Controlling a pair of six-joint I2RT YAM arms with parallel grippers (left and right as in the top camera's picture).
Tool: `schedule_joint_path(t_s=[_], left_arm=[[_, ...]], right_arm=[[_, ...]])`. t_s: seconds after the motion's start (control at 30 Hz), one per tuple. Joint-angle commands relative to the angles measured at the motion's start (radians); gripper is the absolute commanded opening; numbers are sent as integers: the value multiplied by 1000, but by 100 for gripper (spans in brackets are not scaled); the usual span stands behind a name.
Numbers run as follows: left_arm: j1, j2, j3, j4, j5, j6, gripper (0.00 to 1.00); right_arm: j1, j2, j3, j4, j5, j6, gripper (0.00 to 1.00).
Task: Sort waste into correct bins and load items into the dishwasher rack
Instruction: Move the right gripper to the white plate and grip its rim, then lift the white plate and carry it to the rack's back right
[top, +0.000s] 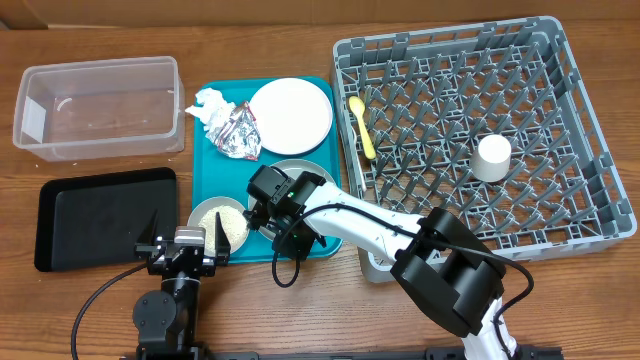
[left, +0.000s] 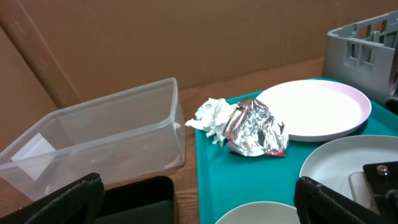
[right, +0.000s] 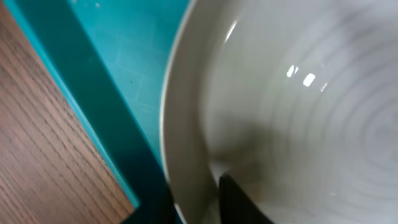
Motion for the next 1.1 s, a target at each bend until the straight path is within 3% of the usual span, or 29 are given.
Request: schedule_joint_path(t_s=[0.0,0.3,1.07], left_arm=[[10,-4,-2,0,4,8,100],[10,-4,-2,0,4,8,100],[10,-4,-2,0,4,8,100]], right_arm=[[-3,12,-13,4,35,-2,17],[-3,11,35,-77,72,-1,4],[3,-141,49,-143,74,7,4]])
